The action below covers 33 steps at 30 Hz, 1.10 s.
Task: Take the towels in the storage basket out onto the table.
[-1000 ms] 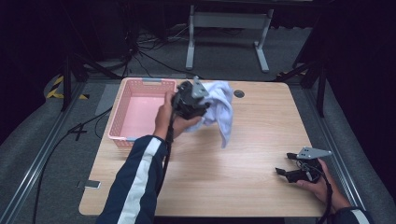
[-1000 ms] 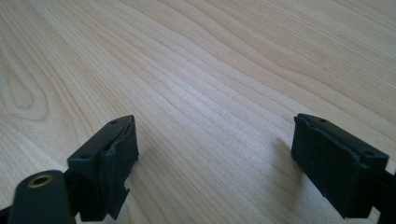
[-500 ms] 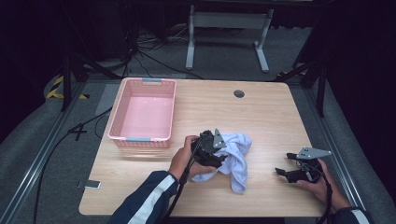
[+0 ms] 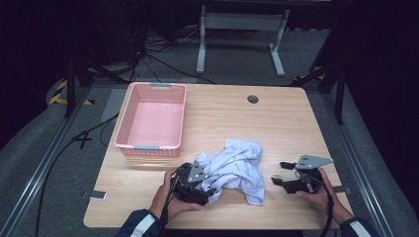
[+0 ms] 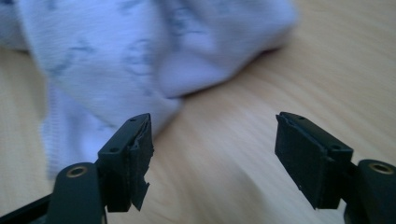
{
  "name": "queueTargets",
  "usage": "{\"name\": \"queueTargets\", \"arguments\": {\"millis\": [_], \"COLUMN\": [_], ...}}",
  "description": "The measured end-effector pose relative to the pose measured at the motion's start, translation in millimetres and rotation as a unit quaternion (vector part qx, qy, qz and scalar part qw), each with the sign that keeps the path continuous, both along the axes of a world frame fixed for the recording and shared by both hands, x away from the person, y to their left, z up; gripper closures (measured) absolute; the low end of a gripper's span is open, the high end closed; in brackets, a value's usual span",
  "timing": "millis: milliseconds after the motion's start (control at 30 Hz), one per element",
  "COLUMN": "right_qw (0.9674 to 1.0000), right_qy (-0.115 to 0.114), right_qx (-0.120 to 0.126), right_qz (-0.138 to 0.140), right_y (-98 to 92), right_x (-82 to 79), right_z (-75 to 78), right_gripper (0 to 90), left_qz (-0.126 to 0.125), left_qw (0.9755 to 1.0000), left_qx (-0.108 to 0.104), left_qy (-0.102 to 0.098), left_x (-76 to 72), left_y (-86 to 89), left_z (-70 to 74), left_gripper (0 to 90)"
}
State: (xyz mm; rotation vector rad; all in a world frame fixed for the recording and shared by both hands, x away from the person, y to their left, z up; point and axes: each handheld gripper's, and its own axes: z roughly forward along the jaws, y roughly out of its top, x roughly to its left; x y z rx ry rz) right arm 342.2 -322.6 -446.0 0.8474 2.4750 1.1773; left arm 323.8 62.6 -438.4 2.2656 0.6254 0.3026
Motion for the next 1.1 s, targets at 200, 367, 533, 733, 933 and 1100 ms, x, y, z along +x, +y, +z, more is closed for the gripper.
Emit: {"name": "queueTargets", "arguments": {"millis": [200,367,533,733,933,1100], "right_qw": [0.9968,0.9937,0.9938,0.9956,0.993,0.9877], "right_qy": [-0.012,-0.026,-0.053,-0.079,-0.101,-0.127], "right_qx": [-0.034,-0.072,-0.082,-0.048,-0.036,-0.049], "right_qz": [0.072,0.082,0.052,-0.011,-0.049,-0.076], "right_y": [57.3,74.9,57.0,21.2,-4.1,-12.9], "right_x": [0.8,5.2,8.4,15.3,17.1,15.2], "right_z": [-4.3,-12.6,-0.6,19.1,30.9,37.7], "right_gripper": [30.5,62.0,82.7,82.8,82.7,83.2], "left_qz": [-0.006,-0.015,-0.007,-0.003,-0.02,0.019], "left_qw": [0.9997,0.9997,0.9999,0.998,0.9971,0.9956], "left_qx": [-0.011,0.0,-0.003,-0.044,-0.042,-0.073], "left_qy": [0.022,0.018,-0.015,-0.045,-0.061,-0.056], "left_x": [12.6,15.6,12.6,9.6,2.7,3.9], "left_y": [5.1,3.6,11.3,20.2,19.2,29.3], "left_z": [-9.3,-13.3,-3.0,12.4,22.8,23.7], "left_gripper": [28.0,37.8,64.1,72.0,75.7,62.0]}}
